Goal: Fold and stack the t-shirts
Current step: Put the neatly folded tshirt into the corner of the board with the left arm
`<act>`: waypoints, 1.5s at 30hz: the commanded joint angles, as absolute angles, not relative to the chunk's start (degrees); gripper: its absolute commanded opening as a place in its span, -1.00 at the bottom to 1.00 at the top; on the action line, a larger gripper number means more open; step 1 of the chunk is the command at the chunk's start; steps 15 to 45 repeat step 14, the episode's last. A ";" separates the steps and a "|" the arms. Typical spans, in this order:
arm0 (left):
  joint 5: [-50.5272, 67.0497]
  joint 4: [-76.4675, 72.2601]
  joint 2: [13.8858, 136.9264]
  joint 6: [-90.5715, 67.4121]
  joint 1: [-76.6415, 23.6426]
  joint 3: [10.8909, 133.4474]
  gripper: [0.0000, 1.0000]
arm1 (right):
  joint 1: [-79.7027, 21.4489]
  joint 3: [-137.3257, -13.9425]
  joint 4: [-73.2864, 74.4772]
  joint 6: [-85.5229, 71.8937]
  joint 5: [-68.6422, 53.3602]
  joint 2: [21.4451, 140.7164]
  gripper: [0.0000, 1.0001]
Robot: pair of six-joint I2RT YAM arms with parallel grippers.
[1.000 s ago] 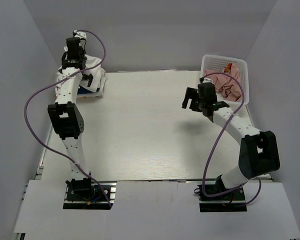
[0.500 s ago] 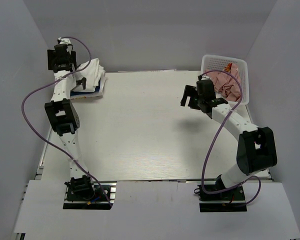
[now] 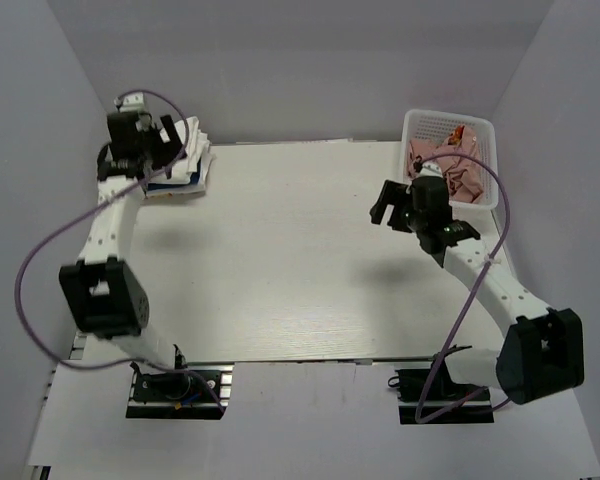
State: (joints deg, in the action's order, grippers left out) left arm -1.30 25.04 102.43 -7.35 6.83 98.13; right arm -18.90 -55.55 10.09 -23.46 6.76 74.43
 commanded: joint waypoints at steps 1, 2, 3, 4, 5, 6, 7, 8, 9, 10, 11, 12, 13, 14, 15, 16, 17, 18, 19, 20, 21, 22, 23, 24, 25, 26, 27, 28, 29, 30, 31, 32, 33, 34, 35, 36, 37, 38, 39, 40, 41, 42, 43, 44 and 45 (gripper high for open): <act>13.07 15.35 86.79 -20.55 2.03 78.80 1.00 | -19.16 -50.47 8.79 -24.70 5.72 70.50 0.81; 13.10 13.73 79.70 -22.39 0.89 69.35 1.00 | -19.16 -49.67 9.22 -24.70 6.06 69.62 0.81; 13.10 12.23 76.41 -23.98 -1.56 65.08 1.00 | -19.07 -48.88 8.88 -24.78 6.24 68.91 0.81; 13.97 10.91 73.33 -25.91 -2.71 57.64 1.00 | -19.16 -46.08 8.70 -24.70 6.15 66.38 0.81; 13.97 9.51 67.65 -26.71 -3.86 54.35 1.00 | -18.99 -45.62 8.53 -24.87 6.24 65.66 0.81; 14.58 8.88 64.89 -27.41 -5.78 51.36 1.00 | -19.07 -43.44 7.92 -24.87 6.24 63.83 0.81; 14.59 8.88 62.43 -28.55 -6.50 46.37 1.00 | -18.90 -41.59 7.39 -24.87 5.46 62.33 0.81; 14.59 8.88 59.97 -28.56 -7.11 44.14 1.00 | -18.98 -40.09 5.64 -25.40 5.28 60.75 0.81; 14.59 8.88 55.42 -29.52 -7.82 42.47 1.00 | -18.90 -39.21 5.36 -25.40 4.84 60.21 0.81; 13.11 9.49 53.54 -29.53 -7.82 40.62 1.00 | -18.98 -38.50 5.01 -25.14 4.66 59.16 0.81; 12.40 11.41 52.13 -29.01 -8.34 40.61 1.00 | -19.07 -37.19 4.49 -25.40 4.40 58.28 0.81; 9.78 12.99 51.08 -29.00 -8.35 40.61 1.00 | -19.07 -36.92 4.48 -25.92 4.57 58.01 0.81; 8.62 14.40 50.37 -29.00 -8.35 41.21 1.00 | -19.25 -36.65 4.40 -25.84 4.66 57.66 0.81; 8.09 15.20 49.84 -29.00 -8.87 41.83 1.00 | -19.16 -36.48 4.31 -25.93 4.48 57.05 0.81; 8.09 15.20 49.84 -29.00 -8.87 41.83 1.00 | -19.16 -36.48 4.31 -25.93 4.48 57.05 0.81; 8.09 15.20 49.84 -29.00 -8.87 41.83 1.00 | -19.16 -36.48 4.31 -25.93 4.48 57.05 0.81; 8.09 15.20 49.84 -29.00 -8.87 41.83 1.00 | -19.16 -36.48 4.31 -25.93 4.48 57.05 0.81; 8.09 15.20 49.84 -29.00 -8.87 41.83 1.00 | -19.16 -36.48 4.31 -25.93 4.48 57.05 0.81; 8.09 15.20 49.84 -29.00 -8.87 41.83 1.00 | -19.16 -36.48 4.31 -25.93 4.48 57.05 0.81; 8.09 15.20 49.84 -29.00 -8.87 41.83 1.00 | -19.16 -36.48 4.31 -25.93 4.48 57.05 0.81; 8.09 15.20 49.84 -29.00 -8.87 41.83 1.00 | -19.16 -36.48 4.31 -25.93 4.48 57.05 0.81; 8.09 15.20 49.84 -29.00 -8.87 41.83 1.00 | -19.16 -36.48 4.31 -25.93 4.48 57.05 0.81; 8.09 15.20 49.84 -29.00 -8.87 41.83 1.00 | -19.16 -36.48 4.31 -25.93 4.48 57.05 0.81; 8.09 15.20 49.84 -29.00 -8.87 41.83 1.00 | -19.16 -36.48 4.31 -25.93 4.48 57.05 0.81; 8.09 15.20 49.84 -29.00 -8.87 41.83 1.00 | -19.16 -36.48 4.31 -25.93 4.48 57.05 0.81; 8.09 15.20 49.84 -29.00 -8.87 41.83 1.00 | -19.16 -36.48 4.31 -25.93 4.48 57.05 0.81; 8.09 15.20 49.84 -29.00 -8.87 41.83 1.00 | -19.16 -36.48 4.31 -25.93 4.48 57.05 0.81; 8.09 15.20 49.84 -29.00 -8.87 41.83 1.00 | -19.16 -36.48 4.31 -25.93 4.48 57.05 0.81; 8.09 15.20 49.84 -29.00 -8.87 41.83 1.00 | -19.16 -36.48 4.31 -25.93 4.48 57.05 0.81; 8.09 15.20 49.84 -29.00 -8.87 41.83 1.00 | -19.16 -36.48 4.31 -25.93 4.48 57.05 0.81; 8.09 15.20 49.84 -29.00 -8.87 41.83 1.00 | -19.16 -36.48 4.31 -25.93 4.48 57.05 0.81; 8.09 15.20 49.84 -29.00 -8.87 41.83 1.00 | -19.16 -36.48 4.31 -25.93 4.48 57.05 0.81; 8.09 15.20 49.84 -29.00 -8.87 41.83 1.00 | -19.16 -36.48 4.31 -25.93 4.48 57.05 0.81; 8.09 15.20 49.84 -29.00 -8.87 41.83 1.00 | -19.16 -36.48 4.31 -25.93 4.48 57.05 0.81; 8.09 15.20 49.84 -29.00 -8.87 41.83 1.00 | -19.16 -36.48 4.31 -25.93 4.48 57.05 0.81; 8.09 15.20 49.84 -29.00 -8.87 41.83 1.00 | -19.16 -36.48 4.31 -25.93 4.48 57.05 0.81; 8.09 15.20 49.84 -29.00 -8.87 41.83 1.00 | -19.16 -36.48 4.31 -25.93 4.48 57.05 0.81; 8.09 15.20 49.84 -29.00 -8.87 41.83 1.00 | -19.16 -36.48 4.31 -25.93 4.48 57.05 0.81; 8.09 15.20 49.84 -29.00 -8.87 41.83 1.00 | -19.16 -36.48 4.31 -25.93 4.48 57.05 0.81; 8.09 15.20 49.84 -29.00 -8.87 41.83 1.00 | -19.16 -36.48 4.31 -25.93 4.48 57.05 0.81; 8.09 15.20 49.84 -29.00 -8.87 41.83 1.00 | -19.16 -36.48 4.31 -25.93 4.48 57.05 0.81; 8.09 15.20 49.84 -29.00 -8.87 41.83 1.00 | -19.16 -36.48 4.31 -25.93 4.48 57.05 0.81; 8.09 15.20 49.84 -29.00 -8.87 41.83 1.00 | -19.16 -36.48 4.31 -25.93 4.48 57.05 0.81; 8.09 15.20 49.84 -29.00 -8.87 41.83 1.00 | -19.16 -36.48 4.31 -25.93 4.48 57.05 0.81; 8.09 15.20 49.84 -29.00 -8.87 41.83 1.00 | -19.16 -36.48 4.31 -25.93 4.48 57.05 0.81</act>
